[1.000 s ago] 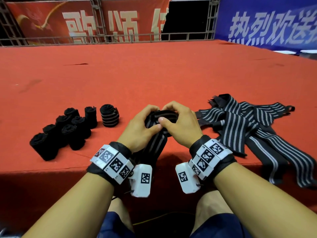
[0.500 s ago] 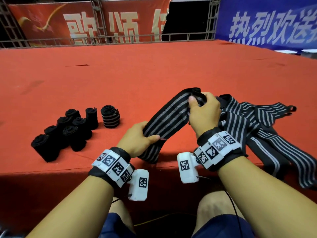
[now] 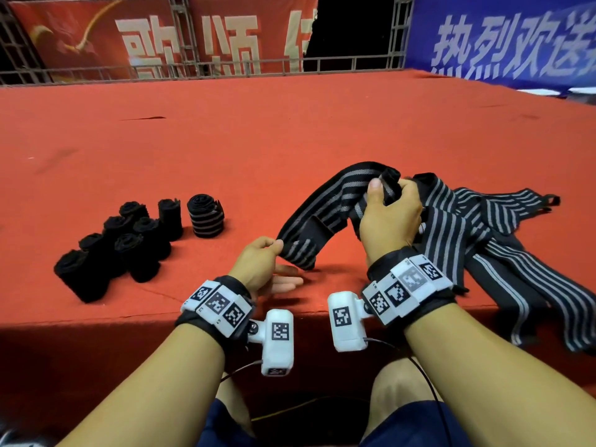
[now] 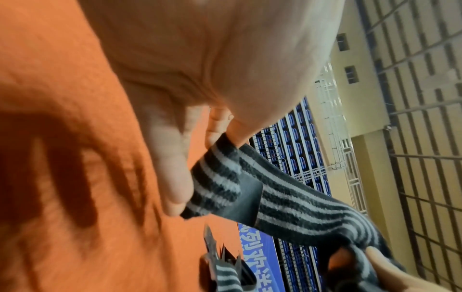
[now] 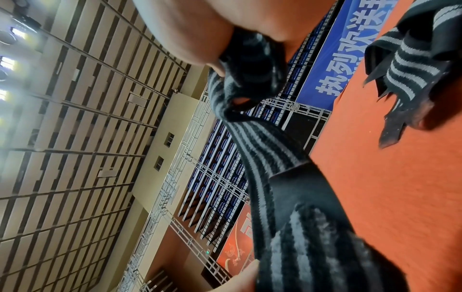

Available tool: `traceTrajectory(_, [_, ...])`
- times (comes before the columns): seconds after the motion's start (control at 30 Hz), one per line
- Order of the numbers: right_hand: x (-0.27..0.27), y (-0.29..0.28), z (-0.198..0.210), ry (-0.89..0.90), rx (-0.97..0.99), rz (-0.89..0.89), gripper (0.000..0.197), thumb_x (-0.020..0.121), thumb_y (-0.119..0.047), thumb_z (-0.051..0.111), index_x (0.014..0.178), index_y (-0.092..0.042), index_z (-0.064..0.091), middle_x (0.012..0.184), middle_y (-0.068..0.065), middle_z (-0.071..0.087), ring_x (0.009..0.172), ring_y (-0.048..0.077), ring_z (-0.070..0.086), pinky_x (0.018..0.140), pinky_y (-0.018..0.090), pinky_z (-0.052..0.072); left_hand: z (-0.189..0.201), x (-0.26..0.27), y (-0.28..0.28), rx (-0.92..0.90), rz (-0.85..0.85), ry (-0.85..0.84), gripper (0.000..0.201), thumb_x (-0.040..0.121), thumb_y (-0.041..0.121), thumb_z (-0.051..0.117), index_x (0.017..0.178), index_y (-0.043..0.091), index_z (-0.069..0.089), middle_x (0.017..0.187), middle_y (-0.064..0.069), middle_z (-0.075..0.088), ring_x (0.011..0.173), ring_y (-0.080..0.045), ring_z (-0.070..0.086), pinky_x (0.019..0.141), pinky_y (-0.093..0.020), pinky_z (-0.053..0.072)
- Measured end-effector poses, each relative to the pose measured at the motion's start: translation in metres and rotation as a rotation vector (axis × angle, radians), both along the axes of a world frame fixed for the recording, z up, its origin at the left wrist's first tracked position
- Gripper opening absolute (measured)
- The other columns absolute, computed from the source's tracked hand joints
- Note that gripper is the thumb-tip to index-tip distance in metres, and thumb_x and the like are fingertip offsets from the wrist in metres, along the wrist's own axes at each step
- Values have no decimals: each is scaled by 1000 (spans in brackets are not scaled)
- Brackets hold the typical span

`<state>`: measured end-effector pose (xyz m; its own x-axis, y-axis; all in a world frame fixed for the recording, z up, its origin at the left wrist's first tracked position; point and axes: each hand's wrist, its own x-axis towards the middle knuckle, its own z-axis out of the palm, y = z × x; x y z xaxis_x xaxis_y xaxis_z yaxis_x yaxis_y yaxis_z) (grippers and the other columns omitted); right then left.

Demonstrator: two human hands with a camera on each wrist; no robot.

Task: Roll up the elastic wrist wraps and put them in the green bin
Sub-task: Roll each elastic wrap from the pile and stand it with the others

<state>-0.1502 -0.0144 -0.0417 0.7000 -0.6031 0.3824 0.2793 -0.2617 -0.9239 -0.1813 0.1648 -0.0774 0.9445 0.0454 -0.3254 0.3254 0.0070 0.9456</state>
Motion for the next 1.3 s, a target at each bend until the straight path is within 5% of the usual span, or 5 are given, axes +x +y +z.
traceTrajectory(0.33, [-6, 12, -21, 110, -139, 220, 50, 70, -39, 88, 105, -20, 58, 90, -13, 64, 89, 16, 64, 81, 36, 52, -4, 7, -17, 47, 90, -223, 25, 94, -9, 49, 97, 14, 40, 70, -17, 66, 48, -16, 62, 48, -27, 53])
traceTrajectory(0.47, [-5, 14, -35, 263, -250, 334, 61, 59, -51, 90, 110, -27, 69, 97, -12, 73, 91, 13, 69, 82, 37, 56, -3, 9, -15, 329, 6, -413, 20, 77, 18, 60, 95, 26, 62, 67, -3, 66, 55, -17, 49, 61, -32, 43])
traceTrajectory(0.67, [-3, 13, -38, 301, -228, 298, 38, 71, -46, 83, 58, -19, 60, 56, -3, 63, 66, 28, 63, 63, 41, 54, 5, 7, -19, 327, 99, -439, 14, 73, 27, 48, 66, 30, 60, 64, 11, 61, 58, -12, 49, 63, -34, 40])
traceTrajectory(1.07, [-22, 30, -35, 227, -123, 498, 37, 81, -35, 76, 57, -9, 64, 53, 5, 67, 56, 25, 69, 63, 45, 57, -6, 12, -20, 170, 301, -579, 56, 76, -10, 71, 111, 27, 45, 90, -3, 61, 75, -22, 66, 71, -43, 62])
traceTrajectory(1.3, [-10, 18, -33, 250, 69, 292, 27, 63, -51, 68, 59, -24, 70, 50, -2, 66, 62, 28, 70, 70, 50, 60, -15, 23, 0, 338, 455, -519, 50, 72, -16, 58, 88, 30, 50, 76, 9, 63, 63, -8, 55, 71, -32, 49])
